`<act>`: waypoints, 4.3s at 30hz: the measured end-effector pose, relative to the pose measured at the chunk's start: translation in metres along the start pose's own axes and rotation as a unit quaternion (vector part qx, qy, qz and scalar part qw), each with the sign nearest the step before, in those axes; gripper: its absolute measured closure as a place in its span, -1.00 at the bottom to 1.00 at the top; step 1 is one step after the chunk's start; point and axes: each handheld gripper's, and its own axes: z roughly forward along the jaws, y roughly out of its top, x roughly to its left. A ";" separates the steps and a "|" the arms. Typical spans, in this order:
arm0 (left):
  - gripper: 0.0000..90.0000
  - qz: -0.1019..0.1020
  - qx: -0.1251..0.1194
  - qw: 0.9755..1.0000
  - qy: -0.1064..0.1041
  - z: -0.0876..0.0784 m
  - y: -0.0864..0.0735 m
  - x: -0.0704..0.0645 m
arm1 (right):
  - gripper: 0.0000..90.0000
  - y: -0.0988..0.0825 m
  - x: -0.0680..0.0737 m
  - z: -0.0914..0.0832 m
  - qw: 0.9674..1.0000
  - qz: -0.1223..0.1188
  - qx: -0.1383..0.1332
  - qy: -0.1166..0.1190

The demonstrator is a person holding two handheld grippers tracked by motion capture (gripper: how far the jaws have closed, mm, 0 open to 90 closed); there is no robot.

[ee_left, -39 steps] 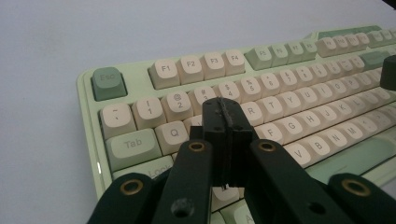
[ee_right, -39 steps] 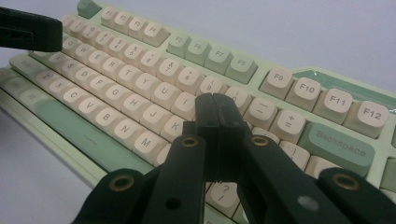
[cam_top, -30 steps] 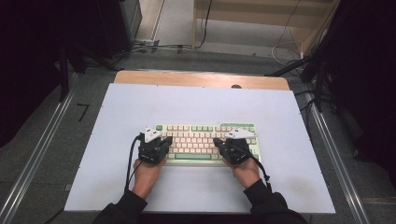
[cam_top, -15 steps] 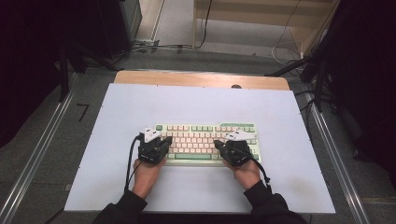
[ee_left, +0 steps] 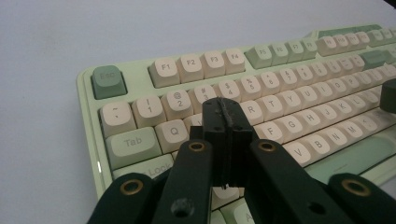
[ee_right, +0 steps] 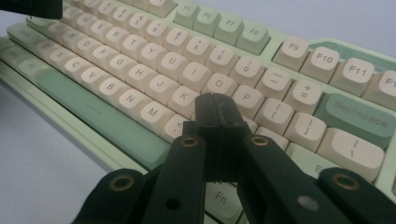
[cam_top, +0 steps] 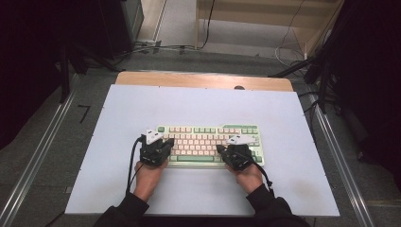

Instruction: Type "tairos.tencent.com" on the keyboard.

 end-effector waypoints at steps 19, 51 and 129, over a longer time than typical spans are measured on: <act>1.00 0.000 -0.002 1.000 -0.001 0.000 0.000 0.000 | 0.94 0.004 -0.002 -0.002 1.000 0.012 -0.012 0.004; 1.00 0.008 0.000 1.000 -0.011 0.008 0.004 -0.011 | 0.94 0.018 -0.001 -0.003 0.999 0.011 -0.033 0.004; 1.00 0.028 0.042 0.998 -0.032 0.044 0.014 -0.037 | 0.94 0.018 0.001 0.001 1.000 0.008 -0.028 0.003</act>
